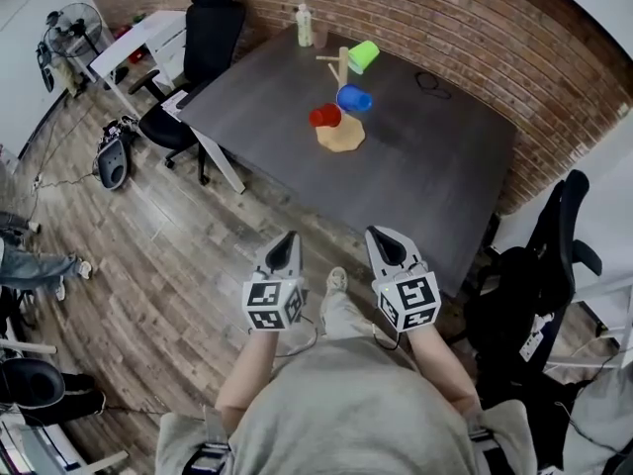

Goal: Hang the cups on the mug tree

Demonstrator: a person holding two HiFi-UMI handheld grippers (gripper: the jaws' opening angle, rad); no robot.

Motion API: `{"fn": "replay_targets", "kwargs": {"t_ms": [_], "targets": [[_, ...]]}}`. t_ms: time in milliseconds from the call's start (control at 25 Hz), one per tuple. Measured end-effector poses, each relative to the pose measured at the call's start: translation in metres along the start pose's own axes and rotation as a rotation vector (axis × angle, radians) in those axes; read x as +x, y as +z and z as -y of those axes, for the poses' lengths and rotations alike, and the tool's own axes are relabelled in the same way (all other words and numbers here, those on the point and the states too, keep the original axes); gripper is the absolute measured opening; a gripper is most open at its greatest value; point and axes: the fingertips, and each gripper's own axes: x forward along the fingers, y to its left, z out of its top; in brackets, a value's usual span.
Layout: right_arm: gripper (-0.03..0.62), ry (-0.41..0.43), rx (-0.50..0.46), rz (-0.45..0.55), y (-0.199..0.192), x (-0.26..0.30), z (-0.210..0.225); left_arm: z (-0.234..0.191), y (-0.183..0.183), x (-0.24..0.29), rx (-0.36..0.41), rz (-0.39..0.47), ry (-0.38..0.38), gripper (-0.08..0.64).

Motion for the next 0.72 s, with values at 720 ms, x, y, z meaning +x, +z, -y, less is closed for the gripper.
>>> {"fn": "replay_targets", "kwargs": {"t_ms": [720], "targets": [[0.002,0.035,-0.019,-0.009,-0.017,-0.039,-0.039,0.018,-0.018,-0.056,-0.011,0.0,-0.013,0.015]]}}
